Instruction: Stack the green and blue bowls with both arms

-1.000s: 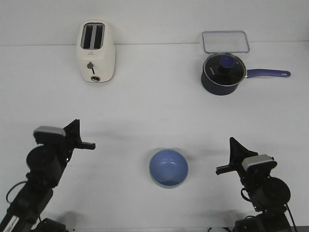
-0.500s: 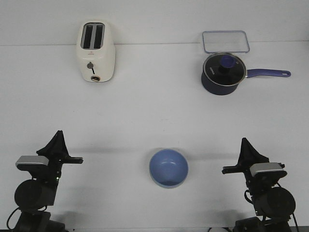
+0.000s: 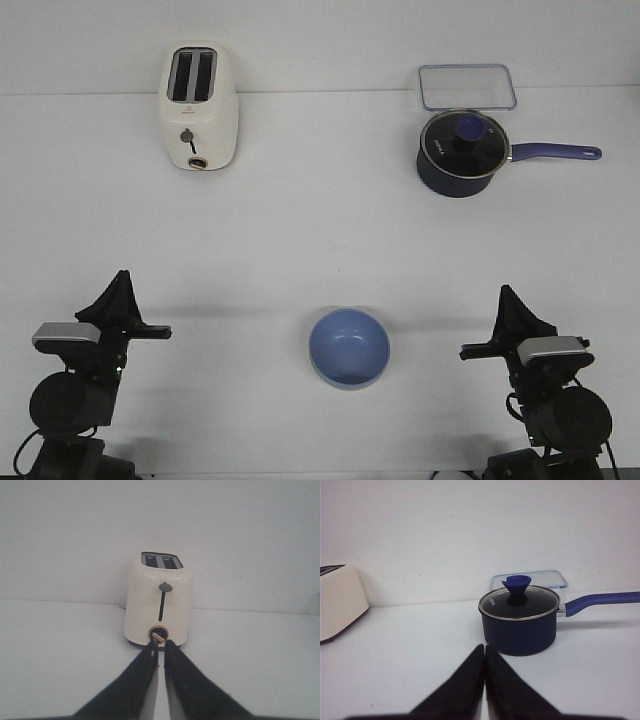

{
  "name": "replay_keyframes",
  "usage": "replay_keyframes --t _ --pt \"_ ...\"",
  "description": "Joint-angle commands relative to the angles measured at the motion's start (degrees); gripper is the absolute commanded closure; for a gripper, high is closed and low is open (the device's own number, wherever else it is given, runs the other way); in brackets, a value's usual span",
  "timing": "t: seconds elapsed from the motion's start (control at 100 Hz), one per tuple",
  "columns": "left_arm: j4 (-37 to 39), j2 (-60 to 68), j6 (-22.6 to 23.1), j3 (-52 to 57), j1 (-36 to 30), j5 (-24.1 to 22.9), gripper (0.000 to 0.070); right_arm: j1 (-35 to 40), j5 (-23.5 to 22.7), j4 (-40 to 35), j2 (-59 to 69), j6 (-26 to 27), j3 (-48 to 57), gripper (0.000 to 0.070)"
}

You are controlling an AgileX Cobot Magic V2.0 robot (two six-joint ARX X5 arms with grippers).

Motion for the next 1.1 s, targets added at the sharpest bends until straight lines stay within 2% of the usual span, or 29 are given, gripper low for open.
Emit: replay_keyframes --t 0.0,0.1,0.16,0.44,1.09 --pt "-0.2 -1.9 -0.5 -1.3 2.1 1.6 0.0685 0.0 0.2 0.8 0.0 -0.7 0.0 0.07" --pt "-0.8 -6.3 -1.0 -5.3 7.4 10.4 0.0686 0.0 0.2 0.8 0.0 -0.7 0.0 0.07" --pt "-0.9 -9.3 -1.0 -8.1 9.7 12.4 0.0686 0.0 0.2 0.8 0.0 -0.7 0.0 0.07" --pt "-6.9 -22.0 0.4 -16.5 14.4 13.7 0.0685 0.0 0.2 0.9 0.0 -0.7 0.0 0.07" --pt "-7.1 -21.9 -0.4 -19.2 15.4 14.3 0.0685 0.0 0.2 1.0 0.0 -0.7 0.0 0.07"
